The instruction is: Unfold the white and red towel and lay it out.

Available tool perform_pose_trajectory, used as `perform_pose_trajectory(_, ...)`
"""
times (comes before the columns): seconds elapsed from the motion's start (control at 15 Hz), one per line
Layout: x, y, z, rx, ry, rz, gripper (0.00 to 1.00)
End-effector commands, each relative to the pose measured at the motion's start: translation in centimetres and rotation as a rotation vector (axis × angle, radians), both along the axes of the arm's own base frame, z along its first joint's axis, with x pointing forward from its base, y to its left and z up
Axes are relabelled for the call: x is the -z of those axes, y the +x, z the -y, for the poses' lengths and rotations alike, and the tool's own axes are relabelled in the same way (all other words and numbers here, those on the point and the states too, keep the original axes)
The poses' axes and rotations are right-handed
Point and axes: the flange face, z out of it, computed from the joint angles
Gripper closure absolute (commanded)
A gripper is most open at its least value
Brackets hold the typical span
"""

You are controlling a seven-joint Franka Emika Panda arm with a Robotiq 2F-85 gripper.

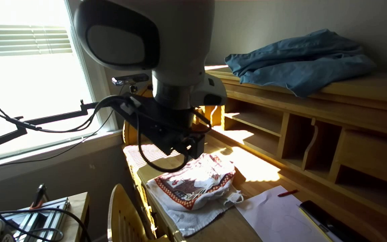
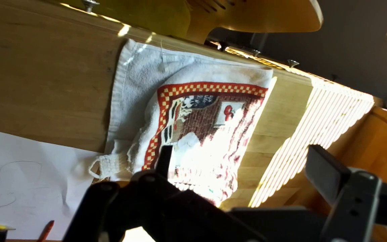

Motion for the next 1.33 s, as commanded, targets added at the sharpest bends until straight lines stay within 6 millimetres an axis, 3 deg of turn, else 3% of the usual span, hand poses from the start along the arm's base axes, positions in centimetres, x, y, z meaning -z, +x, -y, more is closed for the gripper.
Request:
perform_pose_trajectory(0.0, 2.1, 2.8, -0.9, -0.014, -0.069, -0.019, 0.0)
perform_pose_trajectory(0.4, 5.3, 5.1, -3.2, -0.022, -0.143, -0.033, 0.0)
perform_pose_trajectory(0.8, 8.4, 5.9, -3.6, 0.07, -0.156, -0.074, 0.0)
perform_pose_trajectory(0.87, 7.6, 5.2, -3.8, 0.028, -0.144, -0.064, 0.0)
perform_pose_trajectory(1.27, 8.6, 5.4, -3.7, 0.052, -0.149, -0.078, 0.0)
